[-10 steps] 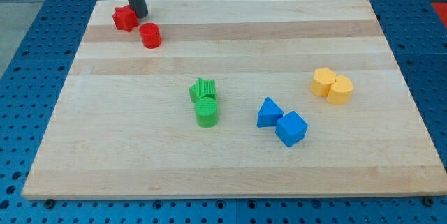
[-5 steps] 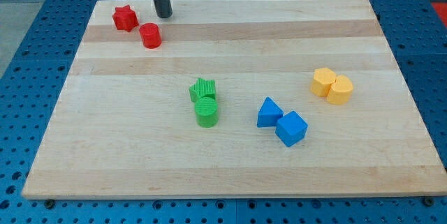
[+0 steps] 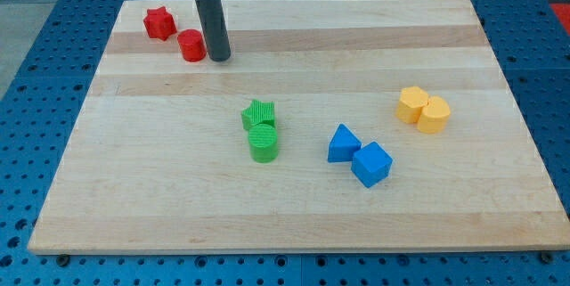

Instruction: Push red circle into red star

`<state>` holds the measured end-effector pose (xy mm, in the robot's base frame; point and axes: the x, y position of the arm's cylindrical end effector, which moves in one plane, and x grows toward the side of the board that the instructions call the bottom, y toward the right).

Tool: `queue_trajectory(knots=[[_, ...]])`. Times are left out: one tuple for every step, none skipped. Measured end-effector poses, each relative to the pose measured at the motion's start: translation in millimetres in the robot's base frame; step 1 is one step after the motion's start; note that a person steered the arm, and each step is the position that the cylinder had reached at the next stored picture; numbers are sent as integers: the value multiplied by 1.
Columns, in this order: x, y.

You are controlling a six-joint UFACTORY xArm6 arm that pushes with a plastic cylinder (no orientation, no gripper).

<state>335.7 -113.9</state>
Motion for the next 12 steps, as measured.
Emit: queue_trajectory(knots=[[16,3],[33,1],[35,0],[31,-1],[18,-7],[7,-16],[5,-32],[3,-43],[-1,-50],[-4,-51],[-4,-46],[-4,-35]])
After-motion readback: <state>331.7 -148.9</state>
